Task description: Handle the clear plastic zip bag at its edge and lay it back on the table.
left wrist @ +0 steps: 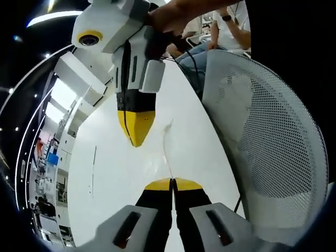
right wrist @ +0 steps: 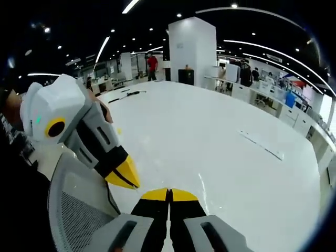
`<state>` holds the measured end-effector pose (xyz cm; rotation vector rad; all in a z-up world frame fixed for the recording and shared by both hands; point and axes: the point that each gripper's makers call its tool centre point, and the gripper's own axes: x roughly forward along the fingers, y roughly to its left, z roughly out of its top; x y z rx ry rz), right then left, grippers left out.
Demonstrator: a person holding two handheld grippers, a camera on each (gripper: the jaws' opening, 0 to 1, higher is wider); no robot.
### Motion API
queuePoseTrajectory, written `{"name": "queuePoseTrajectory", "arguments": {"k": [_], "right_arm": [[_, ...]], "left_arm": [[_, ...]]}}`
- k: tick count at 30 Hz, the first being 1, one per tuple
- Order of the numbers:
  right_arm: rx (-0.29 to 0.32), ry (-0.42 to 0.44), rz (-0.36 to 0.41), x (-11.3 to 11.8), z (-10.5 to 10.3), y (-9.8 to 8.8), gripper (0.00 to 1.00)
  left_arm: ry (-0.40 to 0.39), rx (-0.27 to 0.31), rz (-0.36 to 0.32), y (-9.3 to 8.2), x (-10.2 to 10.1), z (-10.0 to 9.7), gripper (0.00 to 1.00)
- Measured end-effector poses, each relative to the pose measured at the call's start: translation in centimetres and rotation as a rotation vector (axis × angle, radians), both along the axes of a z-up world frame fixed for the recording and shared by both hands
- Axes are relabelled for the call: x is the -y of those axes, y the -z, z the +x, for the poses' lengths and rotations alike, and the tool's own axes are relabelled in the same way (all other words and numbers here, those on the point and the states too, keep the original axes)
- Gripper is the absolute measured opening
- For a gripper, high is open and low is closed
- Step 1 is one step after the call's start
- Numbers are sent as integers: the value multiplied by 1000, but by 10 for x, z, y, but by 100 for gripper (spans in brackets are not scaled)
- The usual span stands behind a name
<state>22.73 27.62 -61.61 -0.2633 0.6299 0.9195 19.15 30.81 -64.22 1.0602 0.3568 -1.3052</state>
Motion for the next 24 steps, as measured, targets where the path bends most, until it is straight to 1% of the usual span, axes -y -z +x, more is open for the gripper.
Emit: {"name": "queuePoseTrajectory", "arguments": {"k": [3,8,14,24], "right_arm": [[4,12,14,0,2,-3,0],[17,28,36,-1,5,-7,0],[28,48,51,-1,7,-9,0],[40,81,60,4,13,-13,0]], "left_arm": [[-23,-8,-10,0,-3,2,0],[-85,-37,-59,0,-7,5,0],[-140,-51,-101,-3,-11,9,0],[-189,-64,-142,-6,-14,12,0]]}}
